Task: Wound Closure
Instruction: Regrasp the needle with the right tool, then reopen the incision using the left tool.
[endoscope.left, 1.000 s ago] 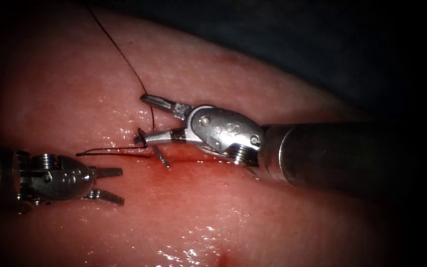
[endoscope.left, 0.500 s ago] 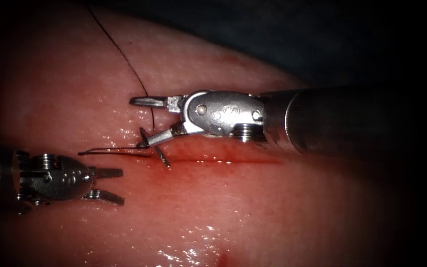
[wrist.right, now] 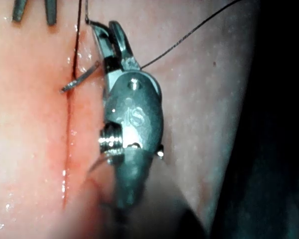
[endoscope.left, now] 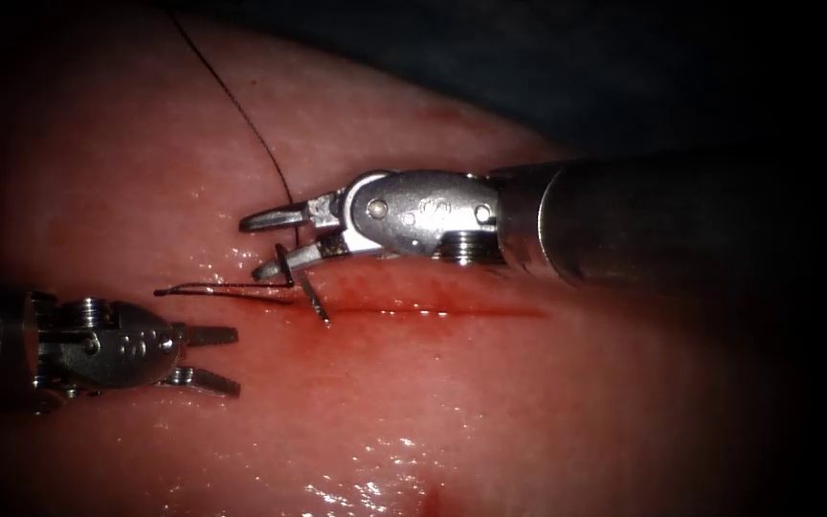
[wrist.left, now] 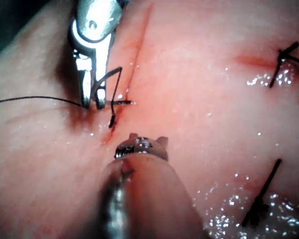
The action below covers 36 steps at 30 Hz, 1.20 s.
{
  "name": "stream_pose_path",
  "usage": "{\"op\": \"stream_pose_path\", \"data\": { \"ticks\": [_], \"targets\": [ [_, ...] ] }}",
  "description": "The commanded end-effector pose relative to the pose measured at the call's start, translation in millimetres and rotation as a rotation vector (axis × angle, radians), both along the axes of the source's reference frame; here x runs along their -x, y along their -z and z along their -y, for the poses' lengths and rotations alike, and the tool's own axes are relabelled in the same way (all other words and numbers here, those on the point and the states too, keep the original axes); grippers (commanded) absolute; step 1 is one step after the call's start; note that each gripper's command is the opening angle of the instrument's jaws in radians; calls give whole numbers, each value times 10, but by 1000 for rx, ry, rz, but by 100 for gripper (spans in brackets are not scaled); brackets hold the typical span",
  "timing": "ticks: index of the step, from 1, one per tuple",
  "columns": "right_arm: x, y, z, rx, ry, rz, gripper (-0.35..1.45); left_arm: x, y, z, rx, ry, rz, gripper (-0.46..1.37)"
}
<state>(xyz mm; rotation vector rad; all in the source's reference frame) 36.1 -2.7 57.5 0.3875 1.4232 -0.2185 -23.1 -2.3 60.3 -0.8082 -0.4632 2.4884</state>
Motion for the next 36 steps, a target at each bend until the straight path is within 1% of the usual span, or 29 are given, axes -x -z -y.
{"op": "stream_pose_path", "data": {
  "ticks": [1, 5, 8, 9, 10, 11, 14, 17, 22, 25, 26, 28, 31, 33, 36],
  "targets": [
    [0, 1, -2, 2, -3, 3, -35, 0, 0, 0, -3, -2, 2, 15],
    [1, 3, -5, 12, 3, 12, -35, 0, 0, 0, -2, -4, 4, 9],
    [1, 4, -6, 35, -23, 36, -35, 0, 0, -1, -1, -3, 7, 5],
    [2, 5, -7, 53, -39, 46, -35, 1, 0, -2, 4, 2, 12, 2],
    [3, 5, -9, 69, -72, 51, -35, 1, -1, -3, 10, 15, 24, -7],
    [4, 6, -9, 73, -87, 44, -35, 1, -2, -4, 13, 18, 28, -10],
    [9, 8, -11, 82, -174, 22, -35, 2, -4, -6, 19, 17, 40, -25],
    [16, 9, -12, 83, -238, 11, -35, 3, -8, -9, 28, 14, 46, -35],
    [23, 10, -11, 76, -294, -7, -35, 7, -14, -15, 35, 11, 51, -35],
    [27, 12, -9, 70, -325, -27, -35, 8, -24, -20, 41, 7, 53, -35],
    [29, 13, -8, 67, -342, -37, -35, 8, -29, -21, 40, -3, 51, -35],
    [31, 14, -7, 64, -352, -48, -35, 8, -36, -21, 38, -14, 43, -35],
    [33, 17, -6, 58, -370, -61, -35, 9, -48, -21, 31, -47, 24, -35],
    [33, 20, -4, 56, -383, -60, -35, 9, -57, -20, 17, -57, 16, -35],
    [34, 24, -3, 51, -393, -66, -35, 9, -63, -18, 4, -63, 22, -35]
  ]
}}
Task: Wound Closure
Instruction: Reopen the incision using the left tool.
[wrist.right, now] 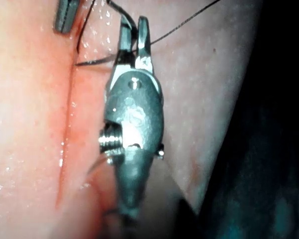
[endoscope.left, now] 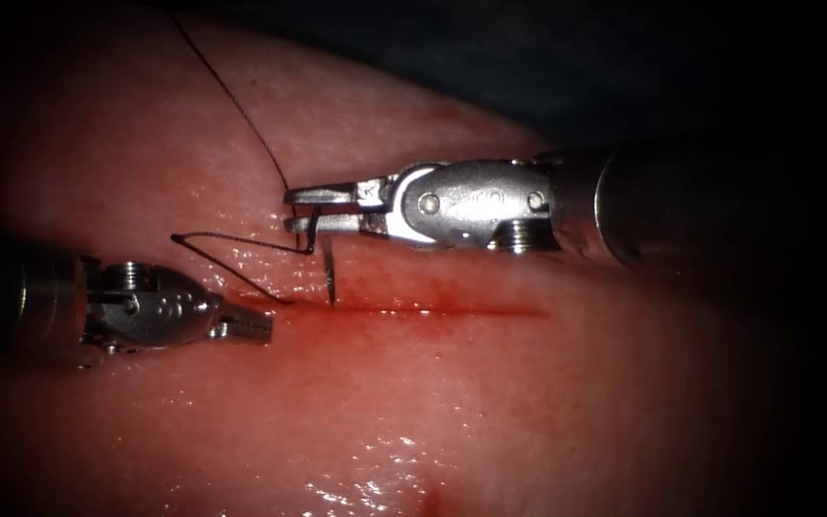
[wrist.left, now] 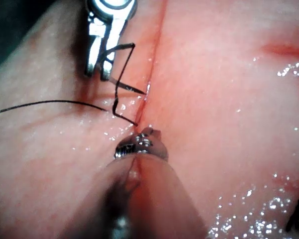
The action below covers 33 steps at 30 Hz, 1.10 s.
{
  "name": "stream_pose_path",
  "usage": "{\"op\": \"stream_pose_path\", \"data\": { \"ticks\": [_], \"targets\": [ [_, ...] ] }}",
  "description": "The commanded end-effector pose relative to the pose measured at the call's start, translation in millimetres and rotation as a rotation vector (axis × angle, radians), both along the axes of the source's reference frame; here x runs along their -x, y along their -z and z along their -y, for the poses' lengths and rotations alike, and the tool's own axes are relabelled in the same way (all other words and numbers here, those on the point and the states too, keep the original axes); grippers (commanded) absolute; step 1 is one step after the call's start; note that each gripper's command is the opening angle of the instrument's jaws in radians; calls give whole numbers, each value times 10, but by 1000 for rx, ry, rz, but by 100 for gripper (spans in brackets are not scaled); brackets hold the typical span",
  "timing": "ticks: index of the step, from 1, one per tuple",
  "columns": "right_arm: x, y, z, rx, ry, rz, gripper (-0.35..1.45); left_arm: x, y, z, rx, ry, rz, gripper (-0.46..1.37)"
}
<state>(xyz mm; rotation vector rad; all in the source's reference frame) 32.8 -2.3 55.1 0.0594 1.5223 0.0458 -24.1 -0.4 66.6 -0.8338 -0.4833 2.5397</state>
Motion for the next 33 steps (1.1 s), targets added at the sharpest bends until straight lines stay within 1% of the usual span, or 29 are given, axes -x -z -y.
{"op": "stream_pose_path", "data": {
  "ticks": [1, 7, 10, 13, 15, 19, 22, 27, 31, 33],
  "targets": [
    [0, 2, 1, -3, -14, -9, -35, 0, -2, 1, -19, -11, 3, -35],
    [3, 15, 1, -18, -40, -42, -35, 2, -9, -2, -58, -55, -19, -35],
    [4, 21, 4, -24, -53, -59, -35, 2, -12, -7, -57, -58, -25, -35],
    [4, 27, 10, -25, -53, -62, -35, 3, -17, -12, -48, -62, -40, -35],
    [5, 30, 17, -23, -57, -63, -35, 2, -25, -17, -44, -59, -57, -35],
    [5, 31, 22, -20, -61, -63, -35, 1, -33, -20, -27, -64, -97, -35],
    [6, 30, 26, -16, -69, -62, -35, 0, -41, -23, 18, -50, -169, -35],
    [7, 27, 30, -9, -91, -59, -35, -4, -51, -23, 36, -102, -277, -35],
    [7, 20, 32, 2, -126, -56, -35, -6, -53, -23, 28, -120, -294, -35],
    [6, 16, 32, 7, -142, -55, -35, -6, -52, -23, 22, -127, -302, -25]
  ]
}}
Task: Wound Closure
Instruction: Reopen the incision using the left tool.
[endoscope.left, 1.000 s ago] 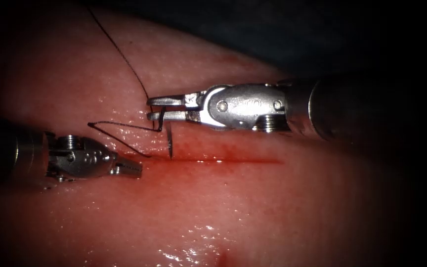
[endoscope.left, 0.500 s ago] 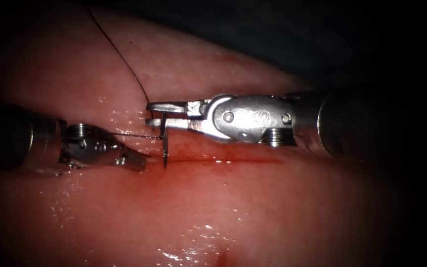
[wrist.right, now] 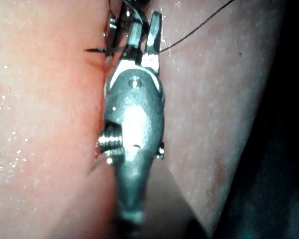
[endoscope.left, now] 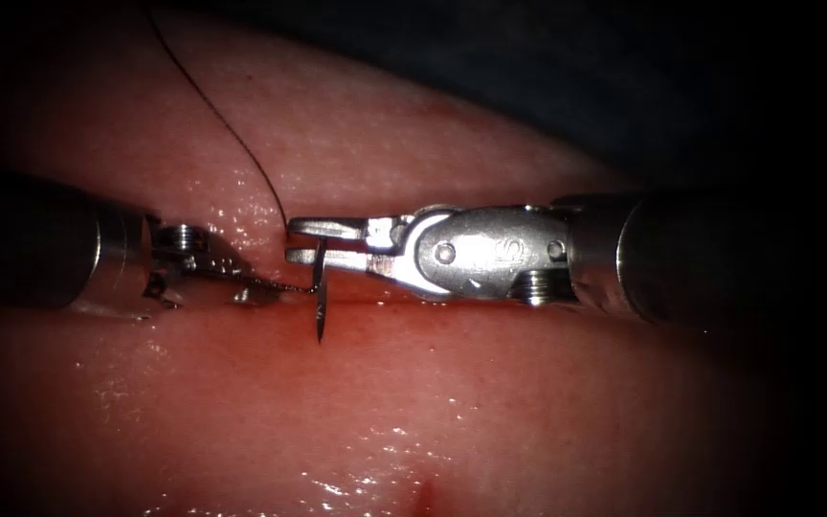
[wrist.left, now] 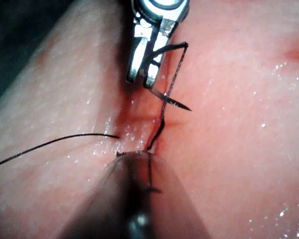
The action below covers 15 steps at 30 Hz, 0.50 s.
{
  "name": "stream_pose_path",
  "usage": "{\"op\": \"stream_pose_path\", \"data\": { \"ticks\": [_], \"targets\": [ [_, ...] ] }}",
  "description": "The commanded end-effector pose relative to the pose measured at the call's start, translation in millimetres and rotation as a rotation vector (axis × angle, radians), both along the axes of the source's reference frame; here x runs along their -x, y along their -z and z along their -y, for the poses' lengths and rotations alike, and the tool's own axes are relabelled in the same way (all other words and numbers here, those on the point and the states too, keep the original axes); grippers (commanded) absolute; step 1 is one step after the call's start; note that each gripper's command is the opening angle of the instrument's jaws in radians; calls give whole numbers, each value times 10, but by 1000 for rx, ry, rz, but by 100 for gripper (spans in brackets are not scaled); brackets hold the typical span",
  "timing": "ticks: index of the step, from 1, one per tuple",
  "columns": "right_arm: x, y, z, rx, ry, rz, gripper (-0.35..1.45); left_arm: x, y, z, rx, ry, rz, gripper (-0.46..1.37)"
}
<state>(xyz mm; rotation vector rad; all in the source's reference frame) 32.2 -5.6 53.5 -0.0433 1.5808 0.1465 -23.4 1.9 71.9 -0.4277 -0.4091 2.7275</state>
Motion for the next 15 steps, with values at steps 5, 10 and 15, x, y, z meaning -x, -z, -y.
{"op": "stream_pose_path", "data": {
  "ticks": [5, 10, 15],
  "targets": [
    [-4, -19, 1, 33, -77, 2, -35, 2, 1, 1, -12, -7, -7, 26],
    [-10, -33, 4, 53, -105, -2, -35, 2, 1, 1, -12, -7, -7, 68],
    [-18, -40, 8, 66, -120, -8, -35, 2, 1, 1, -14, -9, -10, 77]
  ]
}}
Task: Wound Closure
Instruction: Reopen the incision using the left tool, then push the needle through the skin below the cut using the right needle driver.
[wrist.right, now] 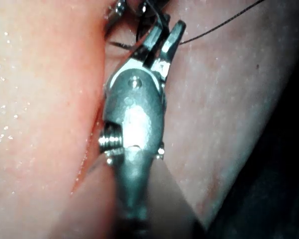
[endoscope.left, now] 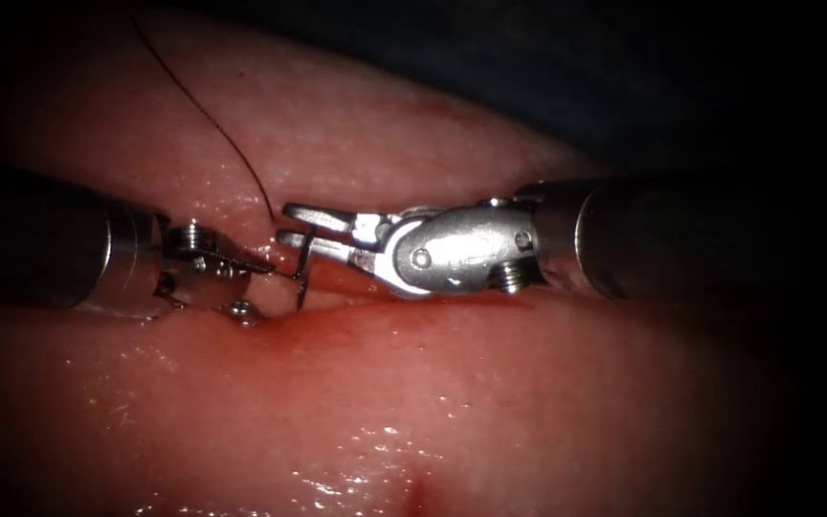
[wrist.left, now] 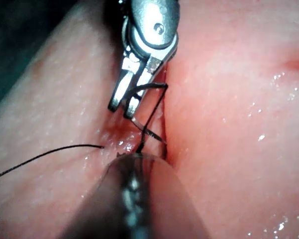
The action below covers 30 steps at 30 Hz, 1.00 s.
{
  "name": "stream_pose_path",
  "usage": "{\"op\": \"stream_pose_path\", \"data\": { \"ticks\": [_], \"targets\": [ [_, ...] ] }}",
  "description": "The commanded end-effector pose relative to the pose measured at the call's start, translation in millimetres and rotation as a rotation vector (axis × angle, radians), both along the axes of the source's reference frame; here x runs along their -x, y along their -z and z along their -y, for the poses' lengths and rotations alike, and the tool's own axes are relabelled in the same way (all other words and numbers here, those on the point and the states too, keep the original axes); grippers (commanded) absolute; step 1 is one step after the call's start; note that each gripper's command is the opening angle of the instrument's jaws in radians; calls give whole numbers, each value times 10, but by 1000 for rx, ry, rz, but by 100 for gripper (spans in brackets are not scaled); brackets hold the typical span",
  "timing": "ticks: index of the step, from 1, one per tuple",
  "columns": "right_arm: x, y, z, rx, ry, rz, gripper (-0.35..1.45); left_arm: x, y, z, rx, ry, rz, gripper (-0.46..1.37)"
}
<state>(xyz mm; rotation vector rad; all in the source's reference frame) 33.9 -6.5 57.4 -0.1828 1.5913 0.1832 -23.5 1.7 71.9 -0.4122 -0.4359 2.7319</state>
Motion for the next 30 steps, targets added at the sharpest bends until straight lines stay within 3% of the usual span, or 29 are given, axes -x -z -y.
{"op": "stream_pose_path", "data": {
  "ticks": [1, 7, 20, 26, 30],
  "targets": [
    [-1, -1, 0, 3, -14, -1, -35, 0, 0, 0, 5, 1, -3, 78],
    [-9, -4, 3, 61, -29, -3, -35, 1, 3, 2, 1, 20, 6, 74],
    [-13, -45, 31, 137, -32, 15, -35, -5, 28, -3, -21, 77, 67, 52],
    [-13, -51, 34, 145, -38, 22, -35, -12, 43, -4, -38, 99, 87, 63],
    [-13, -49, 32, 141, -41, 25, -35, -19, 57, -4, -13, 116, 92, 58]
  ]
}}
